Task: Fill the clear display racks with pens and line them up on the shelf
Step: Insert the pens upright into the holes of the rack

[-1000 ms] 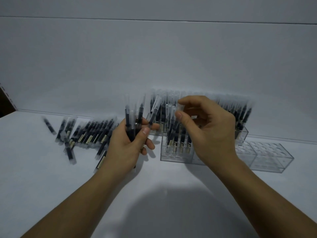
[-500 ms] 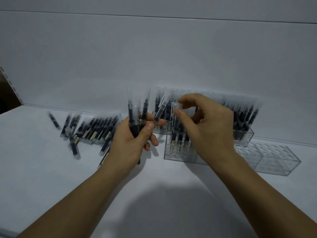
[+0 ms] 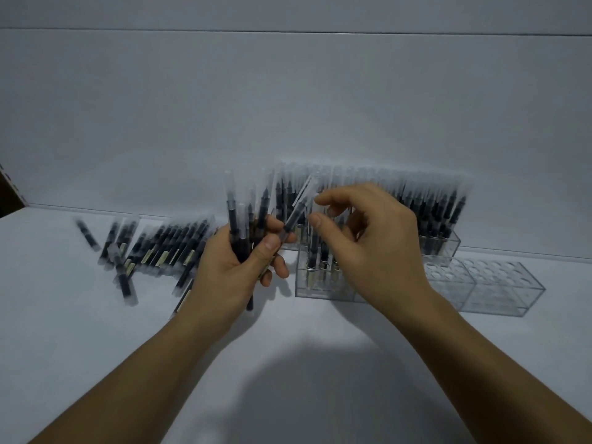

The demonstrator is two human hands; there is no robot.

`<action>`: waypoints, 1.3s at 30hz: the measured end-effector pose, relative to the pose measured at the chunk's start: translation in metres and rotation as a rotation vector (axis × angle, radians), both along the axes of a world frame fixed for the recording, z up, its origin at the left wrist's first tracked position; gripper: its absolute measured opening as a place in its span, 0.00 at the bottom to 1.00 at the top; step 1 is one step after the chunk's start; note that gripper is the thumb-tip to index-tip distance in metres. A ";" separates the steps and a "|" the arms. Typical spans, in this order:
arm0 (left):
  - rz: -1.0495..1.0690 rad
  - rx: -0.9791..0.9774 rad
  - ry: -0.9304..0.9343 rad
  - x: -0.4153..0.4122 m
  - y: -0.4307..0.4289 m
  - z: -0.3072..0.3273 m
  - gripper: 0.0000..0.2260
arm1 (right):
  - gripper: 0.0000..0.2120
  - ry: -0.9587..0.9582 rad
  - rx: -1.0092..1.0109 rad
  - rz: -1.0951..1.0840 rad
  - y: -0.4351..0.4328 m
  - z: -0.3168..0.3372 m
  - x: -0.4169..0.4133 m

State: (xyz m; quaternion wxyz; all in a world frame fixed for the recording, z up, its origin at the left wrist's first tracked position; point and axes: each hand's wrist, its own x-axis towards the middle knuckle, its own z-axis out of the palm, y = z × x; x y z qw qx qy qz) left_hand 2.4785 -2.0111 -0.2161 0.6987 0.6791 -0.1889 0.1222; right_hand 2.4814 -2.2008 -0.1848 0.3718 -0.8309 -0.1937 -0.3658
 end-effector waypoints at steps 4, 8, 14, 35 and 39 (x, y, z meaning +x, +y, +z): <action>-0.050 0.030 -0.024 -0.001 -0.001 0.000 0.07 | 0.10 0.126 0.207 0.133 -0.002 0.001 -0.005; -0.104 0.089 -0.041 -0.003 -0.001 -0.001 0.08 | 0.10 0.237 0.433 0.267 -0.007 0.004 -0.012; -0.032 0.123 -0.045 -0.004 -0.005 -0.002 0.09 | 0.10 0.226 0.578 0.352 -0.011 0.009 -0.014; 0.057 0.041 0.107 0.002 -0.001 -0.008 0.06 | 0.10 -0.101 0.356 0.098 -0.031 0.012 -0.007; 0.064 0.029 0.084 0.003 0.000 -0.005 0.08 | 0.10 -0.103 0.362 0.107 -0.027 0.013 -0.006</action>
